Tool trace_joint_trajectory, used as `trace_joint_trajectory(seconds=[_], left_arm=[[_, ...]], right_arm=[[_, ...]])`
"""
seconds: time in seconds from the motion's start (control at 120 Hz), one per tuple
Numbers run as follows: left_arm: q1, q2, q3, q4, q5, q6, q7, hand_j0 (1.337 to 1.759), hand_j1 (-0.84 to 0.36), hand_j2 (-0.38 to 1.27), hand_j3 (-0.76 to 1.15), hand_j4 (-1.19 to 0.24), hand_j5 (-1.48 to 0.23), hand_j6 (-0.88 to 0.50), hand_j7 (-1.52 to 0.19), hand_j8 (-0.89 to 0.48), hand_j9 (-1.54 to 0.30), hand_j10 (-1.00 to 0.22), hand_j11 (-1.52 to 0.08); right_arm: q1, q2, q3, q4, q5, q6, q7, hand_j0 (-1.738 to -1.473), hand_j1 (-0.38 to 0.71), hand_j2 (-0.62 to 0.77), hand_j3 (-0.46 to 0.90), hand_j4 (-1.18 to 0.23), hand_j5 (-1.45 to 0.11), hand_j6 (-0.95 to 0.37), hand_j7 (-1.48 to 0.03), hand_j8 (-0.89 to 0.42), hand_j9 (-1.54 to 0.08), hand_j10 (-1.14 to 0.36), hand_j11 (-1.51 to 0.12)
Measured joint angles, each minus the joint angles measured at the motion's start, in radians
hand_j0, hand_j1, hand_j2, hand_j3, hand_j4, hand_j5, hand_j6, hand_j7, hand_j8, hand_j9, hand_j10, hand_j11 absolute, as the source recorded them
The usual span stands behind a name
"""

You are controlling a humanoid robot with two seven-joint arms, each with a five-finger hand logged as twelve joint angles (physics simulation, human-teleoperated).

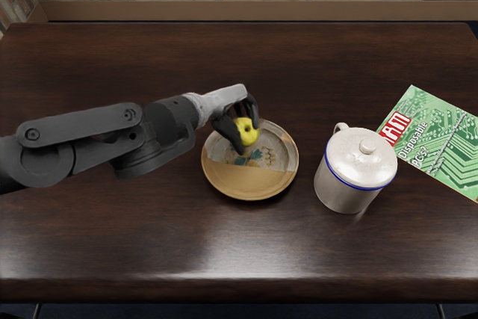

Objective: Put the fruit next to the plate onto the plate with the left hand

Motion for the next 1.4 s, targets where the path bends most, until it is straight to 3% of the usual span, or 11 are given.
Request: trace_joint_trajectory(seconds=[0.15, 0.375, 0.583, 0.725, 0.867, 0.908, 0.933, 0.992, 1.108, 1.225, 1.4], left_arm=[[0.000, -0.025, -0.001, 0.007, 0.006, 0.007, 0.000, 1.652, -0.25, 0.38, 0.00, -0.76, -1.05, -0.40, -1.05, -0.42, -1.04, -0.66, -1.04], [0.000, -0.039, -0.011, 0.003, 0.005, 0.093, 0.001, 1.656, -0.01, 0.16, 0.00, -0.38, -0.52, -0.26, -0.52, -0.27, -0.52, -0.35, -0.52], [-0.006, -0.033, -0.015, -0.009, 0.004, 0.109, 0.001, 1.657, 0.09, 0.08, 0.00, -0.25, -0.33, -0.21, -0.33, -0.21, -0.33, -0.24, -0.33], [0.000, 0.002, -0.044, -0.064, -0.029, 0.110, 0.001, 1.658, 0.18, 0.05, 0.00, -0.16, -0.21, -0.14, -0.21, -0.14, -0.21, -0.15, -0.21], [0.015, 0.106, -0.080, -0.149, -0.346, 0.073, 0.001, 1.658, 0.25, 0.03, 0.00, -0.09, -0.12, -0.08, -0.12, -0.08, -0.12, -0.09, -0.12], [0.098, 0.161, -0.115, -0.163, -0.476, 0.032, 0.001, 1.658, 0.27, 0.02, 0.00, -0.08, -0.10, -0.07, -0.10, -0.07, -0.10, -0.02, -0.10], [0.132, 0.192, -0.147, -0.169, -0.553, -0.009, 0.001, 1.658, 0.27, 0.02, 0.00, -0.07, -0.09, -0.06, -0.09, -0.02, -0.09, 0.04, -0.09], [0.139, 0.270, -0.201, -0.179, -0.733, -0.104, 0.001, 1.658, 0.29, 0.02, 0.00, -0.06, -0.08, -0.05, -0.08, -0.02, -0.08, 0.02, -0.08], [0.175, 0.542, -0.259, -0.184, -1.063, -0.431, 0.001, 1.658, 0.30, 0.01, 0.00, -0.04, -0.05, -0.04, -0.05, -0.02, -0.05, 0.01, -0.05], [0.182, 0.621, -0.279, -0.175, -1.196, -0.643, 0.001, 1.658, 0.31, 0.01, 0.00, -0.03, -0.04, -0.03, -0.04, -0.02, -0.04, 0.00, -0.04], [0.225, 0.790, -0.286, -0.134, -1.291, -0.726, 0.001, 1.658, 0.32, 0.01, 0.00, -0.02, -0.03, -0.02, -0.03, -0.02, -0.03, -0.01, -0.03]], right_arm=[[0.000, 0.000, 0.001, 0.000, 0.001, -0.001, 0.004, -1.658, -0.35, 0.00, 0.00, 0.00, 0.00, 0.00, 0.00, 0.00, 0.00, 0.00, 0.00], [-0.001, 0.000, 0.001, 0.000, 0.002, 0.000, 0.009, -1.658, -0.35, 0.00, 0.00, 0.00, 0.00, 0.00, 0.00, 0.00, 0.00, 0.00, 0.00], [-0.001, 0.000, 0.001, 0.000, 0.003, 0.000, 0.010, -1.658, -0.35, 0.00, 0.00, 0.00, 0.00, 0.00, 0.00, 0.00, 0.00, 0.00, 0.00], [-0.001, 0.000, 0.001, 0.000, 0.003, 0.000, 0.010, -1.658, -0.35, 0.00, 0.00, 0.00, 0.00, 0.00, 0.00, 0.00, 0.00, 0.00, 0.00], [-0.002, 0.000, 0.001, 0.001, 0.004, 0.000, 0.010, -1.658, -0.35, 0.00, 0.00, 0.00, 0.00, 0.00, 0.00, 0.00, 0.00, 0.00, 0.00], [-0.002, 0.000, 0.001, 0.001, 0.004, 0.000, 0.010, -1.658, -0.35, 0.00, 0.00, 0.00, 0.00, 0.00, 0.00, 0.00, 0.00, 0.00, 0.00], [-0.003, 0.000, 0.001, 0.001, 0.004, 0.000, 0.010, -1.658, -0.35, 0.00, 0.00, 0.00, 0.00, 0.00, 0.00, 0.00, 0.00, 0.00, 0.00], [-0.004, 0.000, 0.001, 0.001, 0.005, 0.000, 0.010, -1.658, -0.35, 0.00, 0.00, 0.00, 0.00, 0.00, 0.00, 0.00, 0.00, 0.00, 0.00], [-0.005, 0.000, 0.001, 0.001, 0.005, 0.000, 0.010, -1.658, -0.35, 0.00, 0.00, 0.00, 0.00, 0.00, 0.00, 0.00, 0.00, 0.00, 0.00], [-0.008, 0.000, 0.000, 0.001, 0.006, 0.000, 0.010, -1.658, -0.35, 0.00, 0.00, 0.00, 0.00, 0.00, 0.00, 0.00, 0.00, 0.00, 0.00], [-0.010, 0.000, 0.000, 0.003, 0.006, 0.001, 0.009, -1.658, -0.35, 0.00, 0.00, 0.00, 0.00, 0.00, 0.00, 0.00, 0.00, 0.00, 0.00]])
